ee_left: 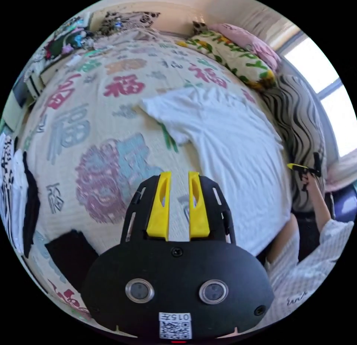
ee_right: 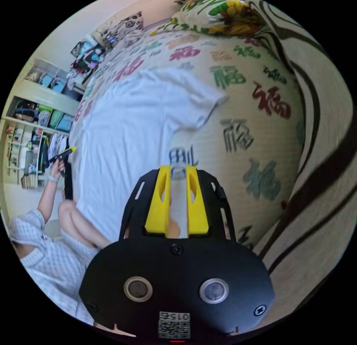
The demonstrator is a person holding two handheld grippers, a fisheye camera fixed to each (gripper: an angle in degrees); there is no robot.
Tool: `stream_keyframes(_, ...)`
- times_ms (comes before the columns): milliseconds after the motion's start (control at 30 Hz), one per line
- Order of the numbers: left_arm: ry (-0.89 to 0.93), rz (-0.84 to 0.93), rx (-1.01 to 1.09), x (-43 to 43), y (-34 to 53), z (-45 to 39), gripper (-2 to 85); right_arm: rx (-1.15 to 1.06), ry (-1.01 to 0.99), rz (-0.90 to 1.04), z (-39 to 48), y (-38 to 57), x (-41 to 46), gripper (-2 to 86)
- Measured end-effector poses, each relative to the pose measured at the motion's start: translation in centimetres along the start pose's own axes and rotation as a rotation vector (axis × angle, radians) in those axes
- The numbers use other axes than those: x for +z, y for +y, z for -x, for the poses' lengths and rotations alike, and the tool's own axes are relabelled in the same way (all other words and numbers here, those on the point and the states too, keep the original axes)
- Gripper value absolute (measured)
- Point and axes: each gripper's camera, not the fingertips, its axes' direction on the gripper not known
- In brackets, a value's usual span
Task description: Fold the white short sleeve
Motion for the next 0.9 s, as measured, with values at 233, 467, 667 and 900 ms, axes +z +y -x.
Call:
stream_keyframes(233,0.024,0.516,0.241,5.5,10.2,-7.5,8.7,0.045,-0.041,0.223,-0.8,14.4,1.9,9.8)
stream_keyframes(467,-0.024,0.706,0.362,11.8,9.2,-13.4,8.8,0.056,-0.178,0.310,-2.1,16.0,3.7,7.5)
stream_keyframes(667,0.121,0.701,0.232,14.4,6.2,-16.9,9.1,0.087,-0.112,0.298,-3.3,16.5,4.5,4.6)
stream_keyframes(900,-0.059,0.680,0.106,20.4,7.0,-20.8,5.5,0.113,-0.153,0.242,-4.8,18.3,4.4,1.1)
